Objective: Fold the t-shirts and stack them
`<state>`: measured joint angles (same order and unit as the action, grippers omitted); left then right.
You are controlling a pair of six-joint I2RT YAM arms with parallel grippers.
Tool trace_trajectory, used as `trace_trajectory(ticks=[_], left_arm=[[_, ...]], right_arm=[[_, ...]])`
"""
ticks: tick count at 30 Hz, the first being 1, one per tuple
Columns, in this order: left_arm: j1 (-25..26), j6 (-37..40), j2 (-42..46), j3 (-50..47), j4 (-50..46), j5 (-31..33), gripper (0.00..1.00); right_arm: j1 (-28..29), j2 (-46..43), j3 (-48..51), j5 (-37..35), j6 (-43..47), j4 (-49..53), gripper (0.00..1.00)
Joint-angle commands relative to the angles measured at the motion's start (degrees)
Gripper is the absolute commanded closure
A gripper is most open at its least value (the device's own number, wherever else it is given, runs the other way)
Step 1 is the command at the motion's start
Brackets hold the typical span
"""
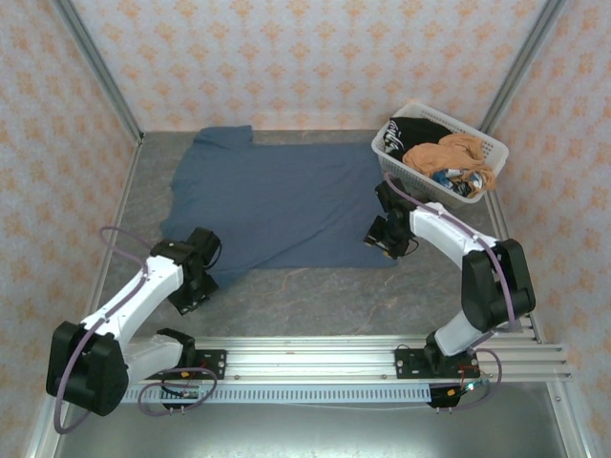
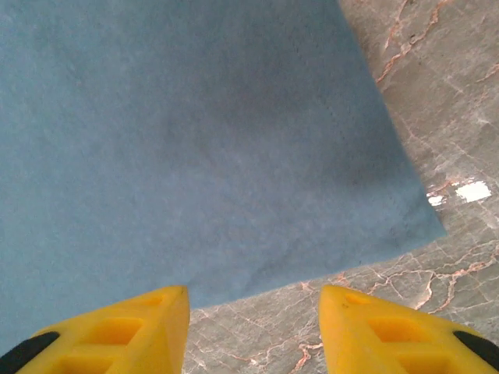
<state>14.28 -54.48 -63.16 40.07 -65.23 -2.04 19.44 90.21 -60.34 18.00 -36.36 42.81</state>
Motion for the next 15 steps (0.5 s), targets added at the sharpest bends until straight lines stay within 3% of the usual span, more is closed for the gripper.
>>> trace_trajectory(ticks=[1,3,6,15], left_arm=[[0.32,0.14,2.02,1.83,-7.31,3.07,0.81],[0.35,-1.78,3.52,1.29,-7.67,0.72,0.69],[0.71,-5.09,6.09,-0.01,-6.08,-2.97,0.64],[3.11,-12.23,2.44,-2.77,4.67,-8.70,0.62]], right_arm=[[-0.35,0.59,-1.15,-1.65,-0.34,0.78,0.53],[-0.34,0.64,-0.77,-2.17,-0.55,1.31,0.53],[-0.31,0.10,0.01,-2.35,-0.64,1.47,0.53],[-0.31,0.36,1.90,-0.20,-1.25,-0.44,0.52]])
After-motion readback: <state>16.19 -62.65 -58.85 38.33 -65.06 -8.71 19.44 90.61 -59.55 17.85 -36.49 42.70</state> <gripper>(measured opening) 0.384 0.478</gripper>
